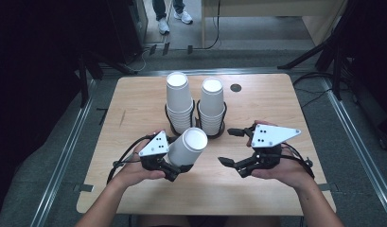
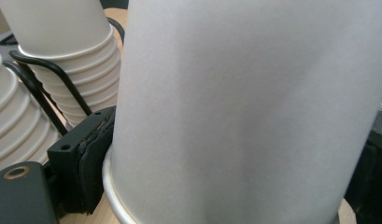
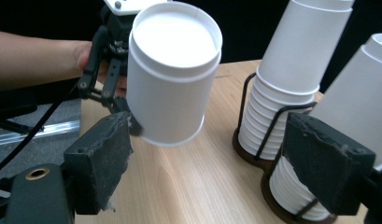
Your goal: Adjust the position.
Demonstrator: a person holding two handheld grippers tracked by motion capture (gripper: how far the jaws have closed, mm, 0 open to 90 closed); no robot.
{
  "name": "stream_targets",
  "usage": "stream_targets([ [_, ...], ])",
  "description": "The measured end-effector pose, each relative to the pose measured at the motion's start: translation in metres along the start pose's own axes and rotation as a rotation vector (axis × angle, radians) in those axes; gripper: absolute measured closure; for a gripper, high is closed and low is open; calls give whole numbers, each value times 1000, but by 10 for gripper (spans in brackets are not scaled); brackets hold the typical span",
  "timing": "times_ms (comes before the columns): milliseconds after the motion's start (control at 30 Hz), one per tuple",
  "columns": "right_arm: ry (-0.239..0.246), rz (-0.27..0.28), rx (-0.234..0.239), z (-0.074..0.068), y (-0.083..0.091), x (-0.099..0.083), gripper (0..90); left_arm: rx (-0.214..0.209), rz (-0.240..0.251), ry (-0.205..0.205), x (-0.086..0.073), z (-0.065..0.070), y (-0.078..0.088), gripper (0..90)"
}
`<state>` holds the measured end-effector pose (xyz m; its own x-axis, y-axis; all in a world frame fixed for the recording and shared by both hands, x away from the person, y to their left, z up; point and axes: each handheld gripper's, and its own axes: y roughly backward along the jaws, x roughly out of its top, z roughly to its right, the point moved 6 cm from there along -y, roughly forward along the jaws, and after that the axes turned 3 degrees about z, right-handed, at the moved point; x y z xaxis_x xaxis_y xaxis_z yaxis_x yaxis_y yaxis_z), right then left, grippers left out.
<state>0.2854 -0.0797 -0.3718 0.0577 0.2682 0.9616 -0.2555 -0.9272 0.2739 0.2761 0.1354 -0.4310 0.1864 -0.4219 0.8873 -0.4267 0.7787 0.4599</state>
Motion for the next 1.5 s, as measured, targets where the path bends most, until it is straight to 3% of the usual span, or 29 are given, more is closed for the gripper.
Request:
stream_targets([
  [700,17,-37,102,-12,-37,11,169,-54,-44,-42,2,14,-18,76],
  [1500,17,-106,148,-18,-49,5,199,-83,-49,-60,5,22,-24,77],
])
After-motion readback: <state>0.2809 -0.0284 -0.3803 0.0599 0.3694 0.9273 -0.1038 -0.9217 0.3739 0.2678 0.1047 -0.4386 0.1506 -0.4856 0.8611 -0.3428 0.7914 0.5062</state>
